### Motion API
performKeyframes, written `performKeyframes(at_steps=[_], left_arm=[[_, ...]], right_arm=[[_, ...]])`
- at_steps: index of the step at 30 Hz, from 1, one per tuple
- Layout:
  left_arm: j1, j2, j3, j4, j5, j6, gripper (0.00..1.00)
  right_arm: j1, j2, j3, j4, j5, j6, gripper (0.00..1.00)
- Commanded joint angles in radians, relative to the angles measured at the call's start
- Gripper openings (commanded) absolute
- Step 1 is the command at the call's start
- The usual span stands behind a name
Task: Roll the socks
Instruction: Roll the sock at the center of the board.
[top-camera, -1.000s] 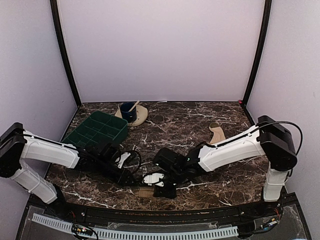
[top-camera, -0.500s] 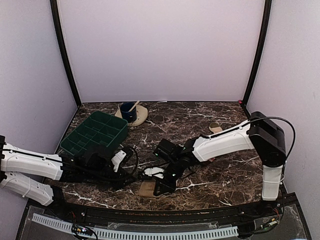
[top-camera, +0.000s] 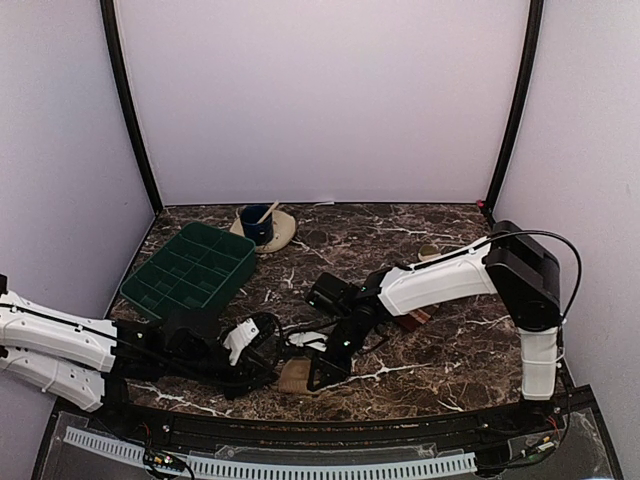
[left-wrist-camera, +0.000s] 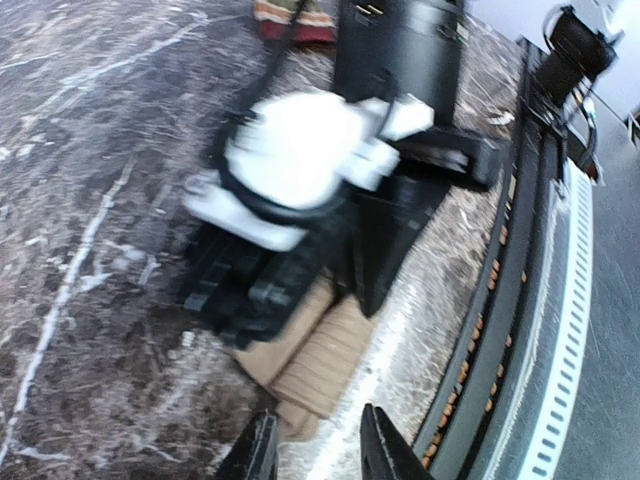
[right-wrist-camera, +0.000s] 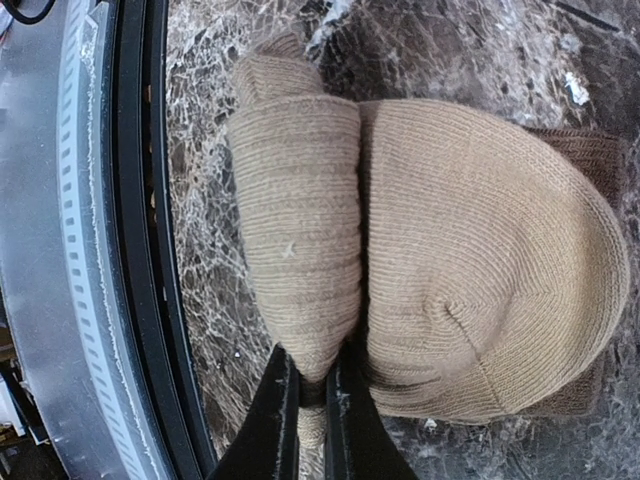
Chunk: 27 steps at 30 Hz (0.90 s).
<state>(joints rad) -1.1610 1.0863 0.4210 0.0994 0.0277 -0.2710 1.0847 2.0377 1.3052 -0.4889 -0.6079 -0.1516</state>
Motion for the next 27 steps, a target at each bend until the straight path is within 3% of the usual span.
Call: performKeyframes(at_steps=[1,8,27], left_arm=[[-0.060,0.060,0.024,-0.013,-0.018,0.056,0.31],[-0.125,0.185,0.087,-0.030,-0.052,0.116,0.32],[-0.162,0.319,0.159,-0.035,-0.207,0.266,0.37]], right_arm=[[-0.013,0.043,0.009,-0.078,-0.002,-0.003,0.01],[-0.020,0.055,0.019,-0.092,-0.021,-0.011,0.02],[-0.026,0.066,0.030,-0.115,-0.038,-0.023,0.02]])
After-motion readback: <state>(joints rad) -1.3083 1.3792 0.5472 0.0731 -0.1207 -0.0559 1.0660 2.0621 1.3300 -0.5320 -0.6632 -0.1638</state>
